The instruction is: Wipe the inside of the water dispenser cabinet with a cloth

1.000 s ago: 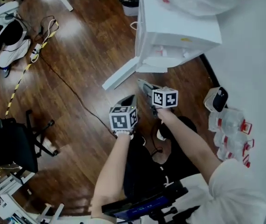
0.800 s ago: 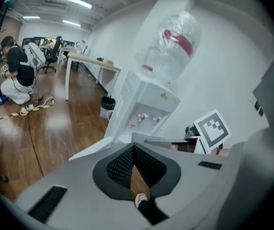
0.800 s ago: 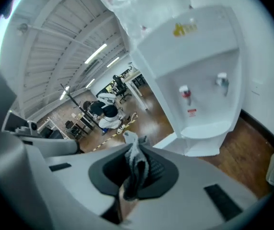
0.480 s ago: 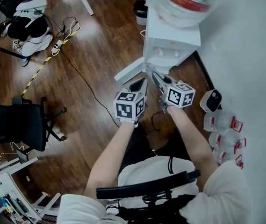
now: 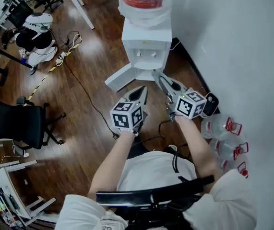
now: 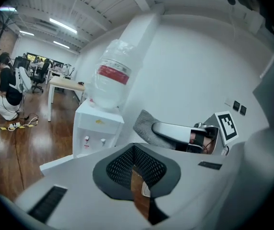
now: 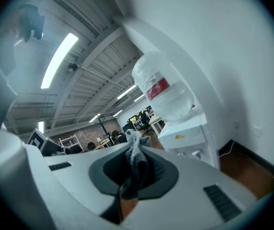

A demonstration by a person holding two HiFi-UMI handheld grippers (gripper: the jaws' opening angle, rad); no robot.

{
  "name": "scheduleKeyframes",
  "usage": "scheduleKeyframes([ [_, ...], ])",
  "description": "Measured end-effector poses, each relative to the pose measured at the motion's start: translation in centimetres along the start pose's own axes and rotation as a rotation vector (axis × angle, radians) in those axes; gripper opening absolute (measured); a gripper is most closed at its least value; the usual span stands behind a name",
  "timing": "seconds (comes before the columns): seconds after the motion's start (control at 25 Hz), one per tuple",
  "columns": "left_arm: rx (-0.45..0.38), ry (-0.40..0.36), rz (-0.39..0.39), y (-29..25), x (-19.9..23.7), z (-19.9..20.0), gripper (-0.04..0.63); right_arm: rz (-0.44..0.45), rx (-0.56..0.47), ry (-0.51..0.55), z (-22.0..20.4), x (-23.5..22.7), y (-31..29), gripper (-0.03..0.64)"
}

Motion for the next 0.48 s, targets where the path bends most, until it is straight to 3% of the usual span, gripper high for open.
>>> scheduleKeyframes([
  [0.28,-0.063,0.001,0.044,2.4,-10.1,-5.3,-0.012,0.011,-0.014,0.072,2.5,-1.4,13.5,0.034],
  [0.48,-0.075,-0.005,0.043,4.9,-13.7,-8.2,-0.012,0.016,0.026,0.124,2.3,0.9,18.2,0.034],
])
Point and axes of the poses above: the fingertips, and each gripper's own axes: y backward along the fingers, x to its left, z out of its top, the point moved 9 cm from there along y, backward along the fingers, and after that the axes turned 13 degrees about y, right-handed, at the moved point
